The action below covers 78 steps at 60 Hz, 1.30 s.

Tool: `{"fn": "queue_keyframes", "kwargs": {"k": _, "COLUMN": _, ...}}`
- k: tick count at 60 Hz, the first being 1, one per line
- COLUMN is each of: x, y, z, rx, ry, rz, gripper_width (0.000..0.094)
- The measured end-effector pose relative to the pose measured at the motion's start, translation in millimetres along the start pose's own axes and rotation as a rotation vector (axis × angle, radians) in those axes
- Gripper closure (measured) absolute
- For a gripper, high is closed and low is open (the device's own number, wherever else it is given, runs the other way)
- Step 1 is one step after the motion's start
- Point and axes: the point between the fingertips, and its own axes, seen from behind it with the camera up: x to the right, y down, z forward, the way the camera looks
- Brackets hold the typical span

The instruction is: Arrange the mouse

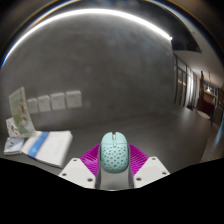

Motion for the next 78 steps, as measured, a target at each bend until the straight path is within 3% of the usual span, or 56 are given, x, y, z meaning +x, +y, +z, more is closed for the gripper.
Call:
{"fn": "queue_keyframes", "kwargs": {"k": 4, "x": -51, "y": -23, "z": -42, "rx": 0.055, "ry": -0.054, "rz": 0.014, "gripper_width": 0.0565}}
{"fn": "queue_keyframes", "kwargs": {"k": 10, "x": -155, "y": -14, "z": -99, "rx": 0.081, "ry": -0.208, "rz": 0.02, "gripper_width": 0.0565}}
{"fn": "queue_keyframes", "kwargs": {"k": 17, "x": -253, "y": 50, "z": -144, "rx": 0.018, "ry": -0.317, "rz": -0.019, "gripper_width": 0.0566}}
{"fn": "queue_keyframes", "kwargs": {"k": 25, "x": -315, "y": 139, "z": -170, "rx": -0.096, "ry": -0.371, "rz": -0.067, "gripper_width": 0.0564}}
{"fn": "queue_keyframes", "kwargs": {"k": 42, "x": -360, "y": 211, "z": -177, "rx": -0.217, "ry": -0.355, "rz": -0.126, "gripper_width": 0.052}}
{"fn": "queue_keyframes", "kwargs": {"k": 43, "x": -361, "y": 216, "z": -177, "rx": -0.229, "ry": -0.352, "rz": -0.128, "gripper_width": 0.0401}}
{"fn": "queue_keyframes", "kwargs": {"k": 44, "x": -361, "y": 217, "z": -177, "rx": -0.222, "ry": -0.342, "rz": -0.133, "gripper_width": 0.0484}}
{"fn": "queue_keyframes", "kwargs": {"k": 45, "x": -361, "y": 213, "z": -175, "rx": -0.198, "ry": -0.335, "rz": -0.143, "gripper_width": 0.0491}}
{"fn": "queue_keyframes", "kwargs": {"k": 55, "x": -360, "y": 216, "z": -174, "rx": -0.213, "ry": -0.303, "rz": -0.185, "gripper_width": 0.0401}}
{"fn": "queue_keyframes", "kwargs": {"k": 57, "x": -359, "y": 215, "z": -174, "rx": -0.22, "ry": -0.309, "rz": -0.193, "gripper_width": 0.035}}
{"fn": "queue_keyframes", "kwargs": {"k": 62, "x": -357, "y": 218, "z": -184, "rx": -0.267, "ry": -0.35, "rz": -0.18, "gripper_width": 0.0033}}
{"fn": "queue_keyframes", "kwargs": {"k": 64, "x": -358, "y": 217, "z": -190, "rx": -0.275, "ry": -0.376, "rz": -0.154, "gripper_width": 0.0093}}
{"fn": "queue_keyframes", "kwargs": {"k": 69, "x": -355, "y": 207, "z": -213, "rx": -0.282, "ry": -0.411, "rz": -0.079, "gripper_width": 0.0092}}
{"fn": "queue_keyframes", "kwargs": {"k": 78, "x": -322, "y": 193, "z": -261, "rx": -0.315, "ry": -0.348, "rz": -0.007, "gripper_width": 0.0095}}
